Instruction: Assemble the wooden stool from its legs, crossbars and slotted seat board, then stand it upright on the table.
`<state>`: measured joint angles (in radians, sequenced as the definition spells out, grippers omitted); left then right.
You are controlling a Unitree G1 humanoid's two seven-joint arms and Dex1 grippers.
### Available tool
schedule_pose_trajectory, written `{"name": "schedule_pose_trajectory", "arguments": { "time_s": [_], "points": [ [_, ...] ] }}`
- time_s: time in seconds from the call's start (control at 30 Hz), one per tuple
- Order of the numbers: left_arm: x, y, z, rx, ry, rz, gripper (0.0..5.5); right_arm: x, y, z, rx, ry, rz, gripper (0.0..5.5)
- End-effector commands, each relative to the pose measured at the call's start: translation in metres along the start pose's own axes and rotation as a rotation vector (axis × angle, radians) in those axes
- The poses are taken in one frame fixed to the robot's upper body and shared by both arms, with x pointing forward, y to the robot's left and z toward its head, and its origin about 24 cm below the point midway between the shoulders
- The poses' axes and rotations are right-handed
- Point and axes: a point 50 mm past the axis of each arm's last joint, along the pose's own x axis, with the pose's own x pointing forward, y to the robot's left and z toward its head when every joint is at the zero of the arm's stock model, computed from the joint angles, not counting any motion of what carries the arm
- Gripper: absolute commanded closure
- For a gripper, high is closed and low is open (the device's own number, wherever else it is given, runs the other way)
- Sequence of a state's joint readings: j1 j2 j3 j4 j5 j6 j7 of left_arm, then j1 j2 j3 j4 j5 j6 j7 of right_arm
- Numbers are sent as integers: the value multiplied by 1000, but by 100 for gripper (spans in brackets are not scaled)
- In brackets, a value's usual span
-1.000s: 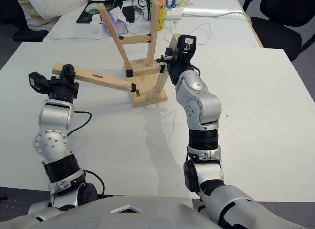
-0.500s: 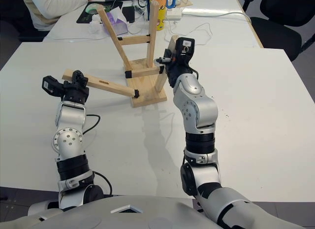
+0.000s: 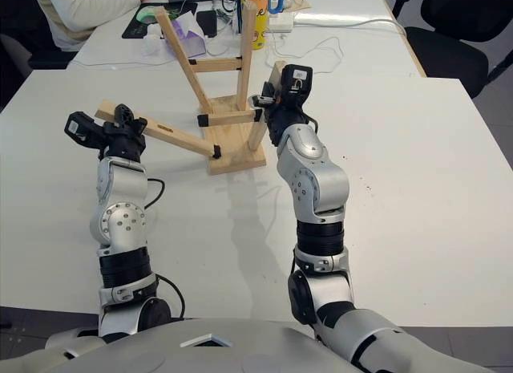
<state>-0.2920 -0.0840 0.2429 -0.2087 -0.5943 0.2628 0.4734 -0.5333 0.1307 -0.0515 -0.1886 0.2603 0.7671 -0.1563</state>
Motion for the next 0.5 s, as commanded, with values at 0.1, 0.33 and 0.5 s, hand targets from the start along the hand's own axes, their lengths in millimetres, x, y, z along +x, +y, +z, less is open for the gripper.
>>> {"name": "schedule_pose_trajectory", "arguments": {
  "time_s": [0.1,0.33,0.5],
  "points": [
    [0,1,4,173,-113,-3,446,0,1,4,90,50,-8,443],
    [1,7,-1,298,-151,-37,446,1,-2,2,163,160,50,443],
    [-6,6,-2,355,-165,-82,446,-2,-6,3,202,205,57,443]
  ]
}}
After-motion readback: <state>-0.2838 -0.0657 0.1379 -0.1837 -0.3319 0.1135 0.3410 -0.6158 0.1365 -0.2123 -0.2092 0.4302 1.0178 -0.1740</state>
